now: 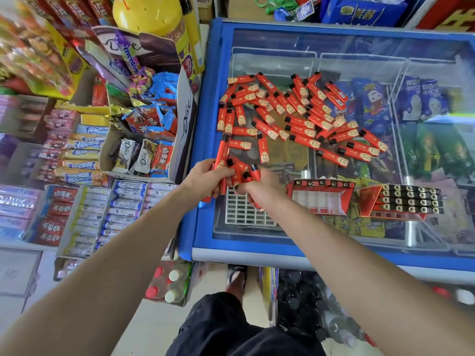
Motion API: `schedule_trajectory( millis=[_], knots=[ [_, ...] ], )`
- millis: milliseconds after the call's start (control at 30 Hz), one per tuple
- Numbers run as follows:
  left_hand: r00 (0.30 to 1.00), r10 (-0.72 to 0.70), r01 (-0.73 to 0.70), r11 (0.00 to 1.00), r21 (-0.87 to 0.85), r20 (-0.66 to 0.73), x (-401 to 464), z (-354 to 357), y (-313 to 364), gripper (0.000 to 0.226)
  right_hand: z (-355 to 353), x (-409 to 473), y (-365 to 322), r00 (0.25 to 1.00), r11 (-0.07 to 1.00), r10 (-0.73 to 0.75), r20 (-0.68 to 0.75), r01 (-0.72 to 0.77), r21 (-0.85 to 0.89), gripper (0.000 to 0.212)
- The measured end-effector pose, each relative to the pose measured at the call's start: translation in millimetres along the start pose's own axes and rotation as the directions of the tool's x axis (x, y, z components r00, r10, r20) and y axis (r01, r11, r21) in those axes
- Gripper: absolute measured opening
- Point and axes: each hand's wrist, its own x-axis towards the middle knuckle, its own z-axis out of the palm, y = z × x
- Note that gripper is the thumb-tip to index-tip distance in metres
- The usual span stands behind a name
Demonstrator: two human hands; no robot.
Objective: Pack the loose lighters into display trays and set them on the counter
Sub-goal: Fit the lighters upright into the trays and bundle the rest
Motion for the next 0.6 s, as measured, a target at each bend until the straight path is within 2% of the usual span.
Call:
schedule_trajectory(
  millis=[100, 233, 400, 500, 600],
  knots=[
    [1.0, 0.024, -0.024, 1.0, 0.015, 0.005, 2.4, -2.6, 1.6, 0.016, -0.7, 4.3, -7.1, 0.999, 0.996, -0.033, 0.025, 0.035, -0.076, 0.039],
    [0.999, 0.041, -0.042, 0.998, 0.048, 0.018, 4.3, -2.3, 2.0, 0.018, -3.5, 9.2, -13.0, 0.996, 0.983, -0.058, 0.067, 0.069, -0.173, 0.033],
    [0.994, 0.099, -0.105, 0.981, 0.163, 0.041, 6.4, -2.1, -0.8, 0.012, -6.1, 13.1, -16.1, 0.977, 0.964, -0.212, 0.015, 0.212, -0.16, 0.045],
    [0.988, 0.131, -0.145, 0.969, 0.2, 0.079, 8.7, -2.7, -2.8, 0.006, -9.3, 13.8, -19.2, 0.945, 0.912, -0.32, 0.062, 0.325, -0.25, 0.034],
    [0.986, 0.137, -0.154, 0.965, 0.211, 0.091, 10.0, -3.9, -6.4, 0.006, -12.0, 15.7, -22.2, 0.927, 0.87, -0.365, 0.09, 0.374, -0.321, 0.022]
  ],
)
